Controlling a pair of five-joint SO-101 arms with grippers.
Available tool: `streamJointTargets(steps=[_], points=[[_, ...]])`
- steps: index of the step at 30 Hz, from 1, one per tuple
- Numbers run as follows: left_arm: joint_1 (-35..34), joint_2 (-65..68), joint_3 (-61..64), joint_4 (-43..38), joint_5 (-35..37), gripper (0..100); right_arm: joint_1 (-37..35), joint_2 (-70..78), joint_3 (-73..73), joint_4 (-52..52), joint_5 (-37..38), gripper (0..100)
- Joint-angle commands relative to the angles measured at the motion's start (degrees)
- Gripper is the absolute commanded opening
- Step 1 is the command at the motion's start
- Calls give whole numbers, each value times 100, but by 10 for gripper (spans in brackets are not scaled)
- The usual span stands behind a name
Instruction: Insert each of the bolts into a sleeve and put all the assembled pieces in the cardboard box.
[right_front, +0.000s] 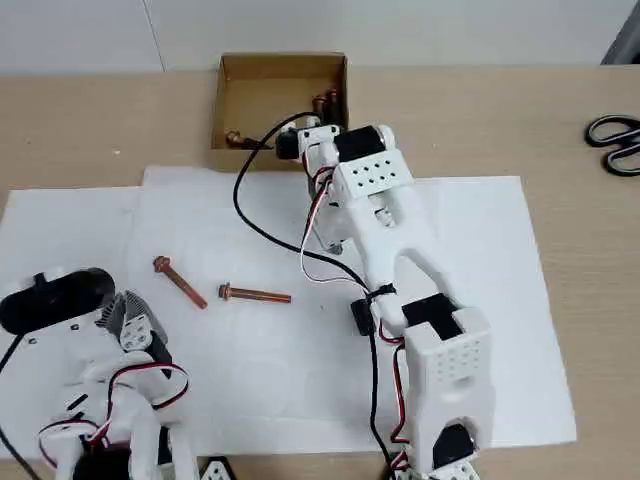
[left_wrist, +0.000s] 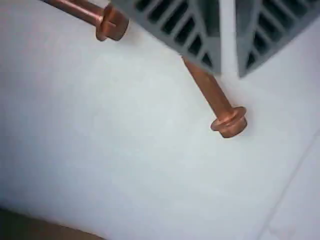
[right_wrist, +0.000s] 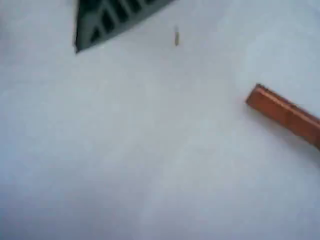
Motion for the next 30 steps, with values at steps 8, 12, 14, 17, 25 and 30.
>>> streamJointTargets(steps=[8, 12, 14, 17, 25, 30], points=[[26, 18, -22, -158, -53, 7, 189, 4, -26, -66, -853, 151], [26, 18, -22, -158, -62, 7, 365, 4, -26, -57, -853, 136], [26, 18, -22, -158, -62, 7, 444, 4, -26, -13, -853, 136], [26, 18, -13, -158, -141, 7, 514, 4, -26, 22, -862, 136], [26, 18, -4, -158, -264, 7, 558, -4, -18, 40, -1055, 136], [26, 18, -4, -158, -264, 7, 611, -330, 18, 57, -1055, 136]])
